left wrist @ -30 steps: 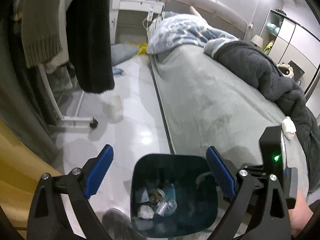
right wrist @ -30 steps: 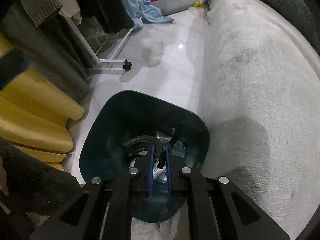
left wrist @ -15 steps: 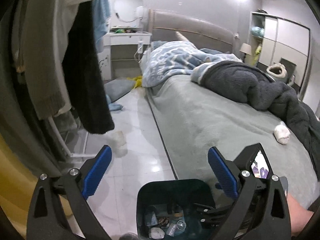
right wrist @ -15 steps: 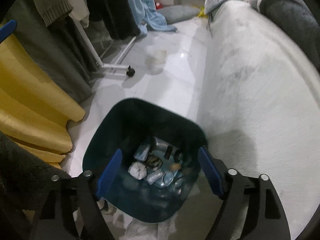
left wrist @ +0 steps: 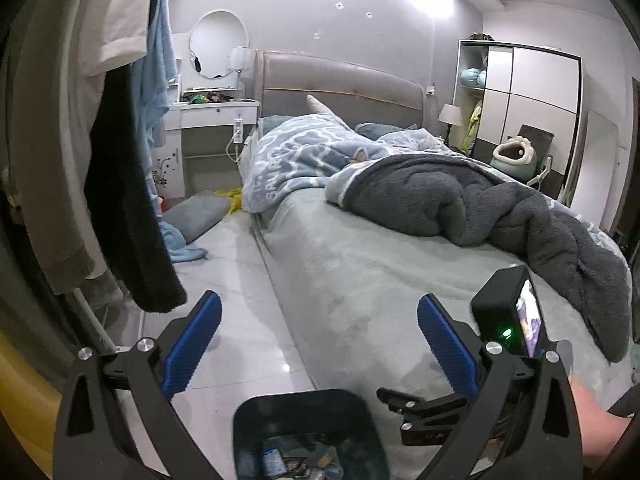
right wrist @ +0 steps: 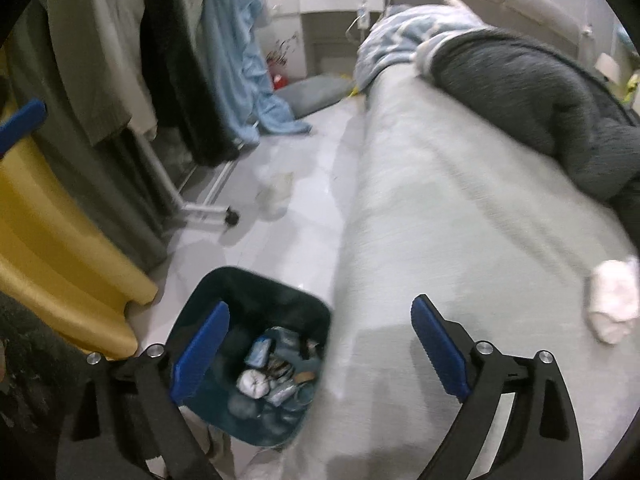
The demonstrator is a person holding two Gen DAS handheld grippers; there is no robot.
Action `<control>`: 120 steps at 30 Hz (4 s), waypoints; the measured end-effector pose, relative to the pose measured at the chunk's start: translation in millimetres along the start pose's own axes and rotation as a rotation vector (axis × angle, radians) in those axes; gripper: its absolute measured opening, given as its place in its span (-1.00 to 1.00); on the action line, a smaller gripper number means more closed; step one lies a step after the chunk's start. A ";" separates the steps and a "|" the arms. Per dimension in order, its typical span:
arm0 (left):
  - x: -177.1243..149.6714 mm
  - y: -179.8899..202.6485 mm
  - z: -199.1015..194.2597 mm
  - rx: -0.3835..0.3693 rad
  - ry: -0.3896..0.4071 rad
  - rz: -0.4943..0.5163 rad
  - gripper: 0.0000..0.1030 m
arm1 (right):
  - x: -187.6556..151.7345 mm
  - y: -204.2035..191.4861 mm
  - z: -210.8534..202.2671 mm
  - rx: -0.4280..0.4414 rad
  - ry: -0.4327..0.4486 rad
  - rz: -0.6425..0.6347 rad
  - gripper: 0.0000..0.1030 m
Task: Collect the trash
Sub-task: 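Move both tools back over the bed toward the white cloth bundle, then grasp the white cloth bundle with the left tool while the right tool grasps the clear plastic bag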
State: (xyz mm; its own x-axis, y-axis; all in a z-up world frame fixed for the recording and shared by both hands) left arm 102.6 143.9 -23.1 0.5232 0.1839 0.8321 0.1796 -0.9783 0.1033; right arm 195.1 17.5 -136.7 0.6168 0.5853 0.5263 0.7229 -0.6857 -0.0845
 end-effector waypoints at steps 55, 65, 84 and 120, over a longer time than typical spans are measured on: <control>-25.9 238.3 150.6 -0.503 -0.231 0.287 0.93 | -64.5 269.1 -103.4 -0.213 0.215 0.320 0.93; -35.7 279.8 182.9 -0.534 -0.255 0.333 0.92 | -52.9 303.6 -92.6 -0.111 0.230 0.389 0.93; -47.2 323.5 221.1 -0.534 -0.301 0.435 0.48 | -41.7 316.8 -51.5 0.048 0.187 0.504 0.80; -33.4 278.2 180.2 -0.578 -0.303 0.391 -0.12 | -40.0 320.6 -61.3 -0.071 0.166 0.486 -0.21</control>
State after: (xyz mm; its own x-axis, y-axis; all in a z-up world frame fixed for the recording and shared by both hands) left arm 285.2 -117.2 -120.3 0.6798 -0.2501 0.6894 -0.4876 -0.8563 0.1701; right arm 383.1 -252.3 -133.0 0.8142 0.1197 0.5681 0.3392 -0.8922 -0.2981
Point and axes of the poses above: each gripper's, at about its wrist camera, not at the fingertips, and z roughly the way its jaws point, y to its right, x to its top, the point moved 7 cm from there along z, roughly the way its jaws point, and after that the axes turned 5 degrees about -y, right-handed, at the moved point
